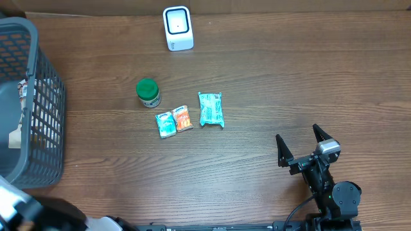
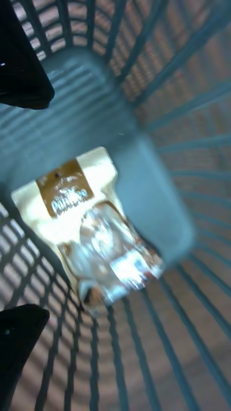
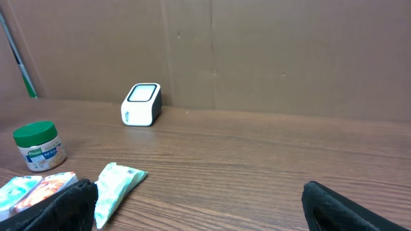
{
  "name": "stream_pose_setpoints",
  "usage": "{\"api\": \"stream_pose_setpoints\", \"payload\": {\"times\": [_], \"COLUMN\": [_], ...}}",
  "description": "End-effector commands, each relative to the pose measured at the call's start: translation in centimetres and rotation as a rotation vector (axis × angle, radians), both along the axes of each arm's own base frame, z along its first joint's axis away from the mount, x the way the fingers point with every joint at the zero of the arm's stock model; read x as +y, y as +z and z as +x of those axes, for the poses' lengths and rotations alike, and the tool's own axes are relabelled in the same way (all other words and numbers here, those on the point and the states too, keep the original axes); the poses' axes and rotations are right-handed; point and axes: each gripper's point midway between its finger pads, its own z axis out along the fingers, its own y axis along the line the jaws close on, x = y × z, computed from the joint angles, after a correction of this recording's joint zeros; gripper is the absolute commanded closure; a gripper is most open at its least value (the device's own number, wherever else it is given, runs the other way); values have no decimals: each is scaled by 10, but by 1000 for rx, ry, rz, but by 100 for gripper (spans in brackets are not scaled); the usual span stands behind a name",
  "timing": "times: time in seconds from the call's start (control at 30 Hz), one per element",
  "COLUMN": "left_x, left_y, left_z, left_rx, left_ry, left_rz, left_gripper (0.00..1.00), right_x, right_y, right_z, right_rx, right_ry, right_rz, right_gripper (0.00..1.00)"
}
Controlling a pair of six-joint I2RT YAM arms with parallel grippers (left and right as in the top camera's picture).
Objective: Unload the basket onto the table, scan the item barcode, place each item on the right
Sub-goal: 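Reach the left gripper into the basket and grasp the dried mushroom bag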
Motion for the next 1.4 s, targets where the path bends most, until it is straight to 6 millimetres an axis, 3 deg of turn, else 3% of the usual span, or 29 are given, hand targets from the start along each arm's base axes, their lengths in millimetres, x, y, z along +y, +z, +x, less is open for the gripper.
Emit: {"api": "stream_pose_setpoints", "payload": {"times": [0.0, 0.23, 0.67, 0.77, 1.07, 1.37], "left_x": [-1, 9, 27, 31, 21, 12], "left_y": [-35, -111, -210, -219, -206, -218], "left_z": [11, 19, 31, 38, 71, 66], "left_rx": [31, 144, 273, 268, 109, 121], "left_ry": [-150, -220, -410, -447, -689, -712], "left_rz": [-72, -182, -197, -174, -90, -111], "left_gripper": [0, 0, 0, 0, 0, 1], "right_x": [-1, -1, -1, -1, -1, -1], "right_y": [-2, -2, -2, -2, -2, -2], "right_z": [0, 0, 0, 0, 0, 0], "right_rx": [-5, -5, -5, -5, -5, -5], "right_ry": [-8, -8, -8, -8, -8, -8], "right_rz": [-1, -1, -1, -1, -1, -1], "right_gripper": [0, 0, 0, 0, 0, 0]}}
